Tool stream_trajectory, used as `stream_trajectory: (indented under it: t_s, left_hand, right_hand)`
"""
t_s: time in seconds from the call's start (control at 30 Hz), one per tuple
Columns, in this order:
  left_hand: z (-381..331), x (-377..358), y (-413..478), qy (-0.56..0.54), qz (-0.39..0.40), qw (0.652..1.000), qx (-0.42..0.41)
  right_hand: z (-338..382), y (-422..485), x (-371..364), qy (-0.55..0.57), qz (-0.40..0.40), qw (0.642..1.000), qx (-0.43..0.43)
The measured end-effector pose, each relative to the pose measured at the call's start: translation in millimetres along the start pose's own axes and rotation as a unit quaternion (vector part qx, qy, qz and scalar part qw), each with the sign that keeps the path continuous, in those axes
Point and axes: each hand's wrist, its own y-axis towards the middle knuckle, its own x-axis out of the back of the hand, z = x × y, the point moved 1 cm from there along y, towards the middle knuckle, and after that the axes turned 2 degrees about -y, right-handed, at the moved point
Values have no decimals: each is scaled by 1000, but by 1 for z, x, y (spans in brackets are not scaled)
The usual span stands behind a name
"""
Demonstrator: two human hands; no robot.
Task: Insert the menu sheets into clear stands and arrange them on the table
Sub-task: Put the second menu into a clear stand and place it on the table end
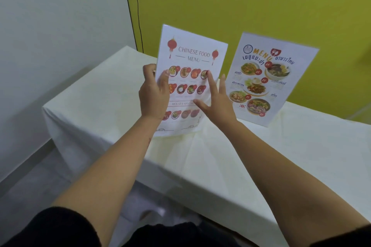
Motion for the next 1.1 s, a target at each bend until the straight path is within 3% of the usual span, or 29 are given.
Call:
stream_trajectory:
  t_s: [0.1,0.33,0.57,0.9,1.1]
  left_hand:
    - [16,2,8,8,13,1000,-11]
    - [58,13,26,93,54,993,47]
    - [79,-8,86,74,125,987,72]
    - [78,-41,145,-79,247,958,121]
    - [107,-50,160,-148,318,926,139]
  right_hand:
    - [11,2,0,56,-7,998,-15]
    - [35,24,-11,224,-24,963,-151]
    - [43,54,-13,270,-65,938,-209]
    - [42,90,-9,304,-130,918,-219]
    - [45,96,-20,316,-105,913,-237]
